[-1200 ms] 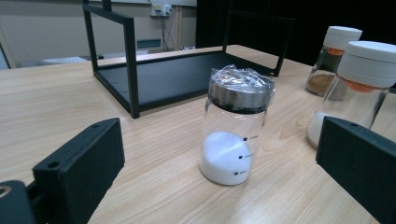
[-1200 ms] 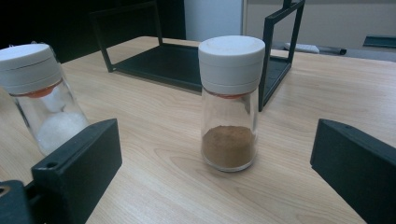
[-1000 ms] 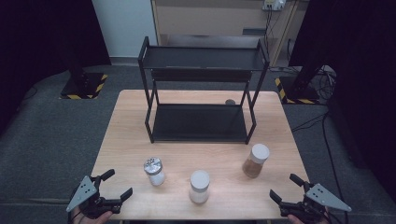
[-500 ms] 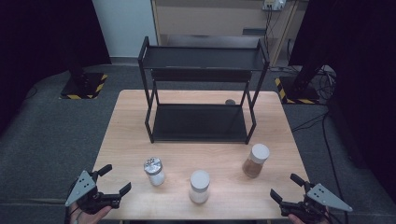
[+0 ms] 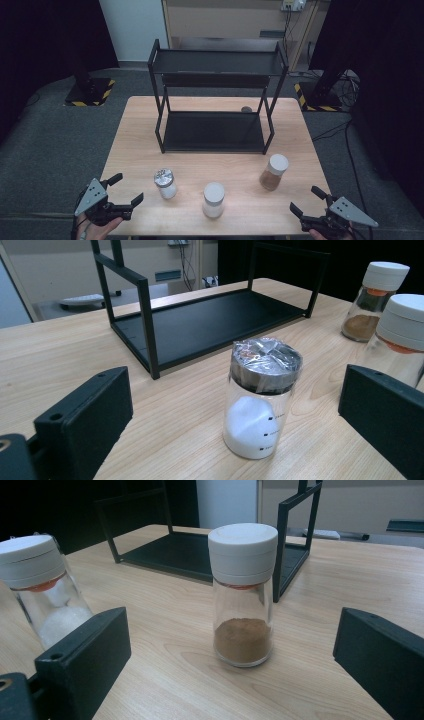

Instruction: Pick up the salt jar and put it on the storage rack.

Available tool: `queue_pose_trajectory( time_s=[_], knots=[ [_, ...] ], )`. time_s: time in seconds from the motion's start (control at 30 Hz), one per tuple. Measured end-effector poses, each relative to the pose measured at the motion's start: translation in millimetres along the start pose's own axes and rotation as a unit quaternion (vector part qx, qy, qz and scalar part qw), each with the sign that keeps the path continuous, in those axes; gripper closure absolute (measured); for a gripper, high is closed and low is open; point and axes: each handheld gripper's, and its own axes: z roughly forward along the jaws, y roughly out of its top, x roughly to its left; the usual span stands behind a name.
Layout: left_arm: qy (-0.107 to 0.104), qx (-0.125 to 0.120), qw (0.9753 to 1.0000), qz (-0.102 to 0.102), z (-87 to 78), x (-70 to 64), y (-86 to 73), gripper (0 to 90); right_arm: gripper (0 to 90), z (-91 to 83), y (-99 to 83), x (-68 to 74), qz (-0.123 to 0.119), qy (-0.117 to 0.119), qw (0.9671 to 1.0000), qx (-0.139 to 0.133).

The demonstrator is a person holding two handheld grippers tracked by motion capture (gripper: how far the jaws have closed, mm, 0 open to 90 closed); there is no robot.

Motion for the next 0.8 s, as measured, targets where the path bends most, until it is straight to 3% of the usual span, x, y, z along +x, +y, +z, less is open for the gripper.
queue_pose_trajectory(
  time_s=[0.8],
  knots=[
    [-0.03, 0.024, 0.9992, 0.007, 33.8, -0.5, 20.8, 0.0, 2.7, -1.2, -0.3, -0.6, 0.004, 0.0, 1.0, -0.001]
  ],
)
